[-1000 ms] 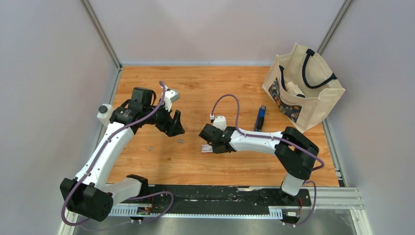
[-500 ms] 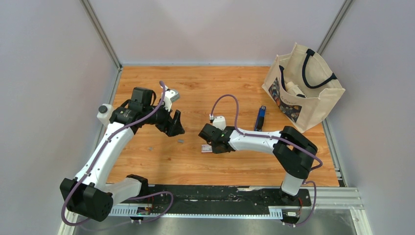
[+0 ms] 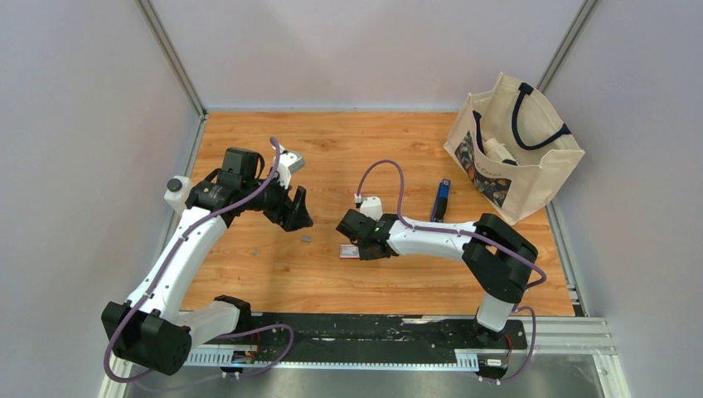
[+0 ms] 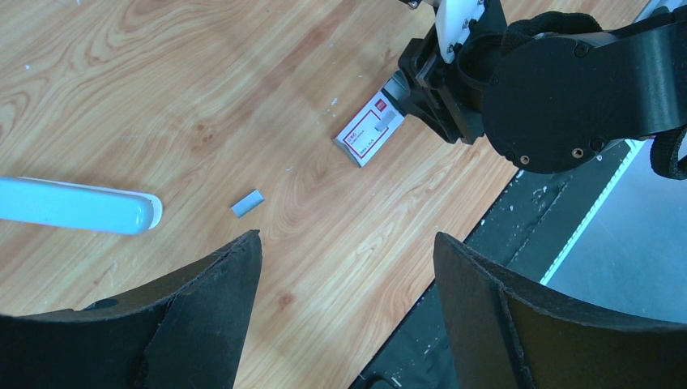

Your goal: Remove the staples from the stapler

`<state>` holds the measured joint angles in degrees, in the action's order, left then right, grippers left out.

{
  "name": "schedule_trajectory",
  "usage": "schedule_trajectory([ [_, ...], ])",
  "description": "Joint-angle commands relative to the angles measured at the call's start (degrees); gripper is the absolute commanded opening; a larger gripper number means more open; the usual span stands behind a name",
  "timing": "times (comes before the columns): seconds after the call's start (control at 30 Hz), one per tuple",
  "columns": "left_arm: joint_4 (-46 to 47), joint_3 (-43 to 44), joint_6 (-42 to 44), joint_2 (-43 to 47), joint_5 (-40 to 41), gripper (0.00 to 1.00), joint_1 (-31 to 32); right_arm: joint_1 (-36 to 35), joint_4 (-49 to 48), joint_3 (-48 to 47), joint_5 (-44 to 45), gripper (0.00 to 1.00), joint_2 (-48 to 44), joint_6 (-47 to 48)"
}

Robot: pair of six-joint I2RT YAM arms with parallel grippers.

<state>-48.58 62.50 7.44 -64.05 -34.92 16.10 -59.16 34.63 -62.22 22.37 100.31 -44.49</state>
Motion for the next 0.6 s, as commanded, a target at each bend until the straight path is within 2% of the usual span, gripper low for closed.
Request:
schedule_trajectory([
  [0.0, 1.2, -0.45, 0.38, 1.47, -1.21, 0.86, -0.19, 0.18, -1.94, -1.42, 0.3, 0.33, -0.29, 0.28],
  [0.37, 1.47, -0.71, 0.21, 1.48, -1.47, 0.86, -0.28, 0.27, -2.2, -0.62, 0.66, 0.33, -6.61, 1.77],
  [0.57, 1.47, -0.62, 0.2, 1.47, -1.47, 0.86, -0.19, 0.36, -1.59, -3.52, 2.06, 0.32, -4.61, 3.27],
])
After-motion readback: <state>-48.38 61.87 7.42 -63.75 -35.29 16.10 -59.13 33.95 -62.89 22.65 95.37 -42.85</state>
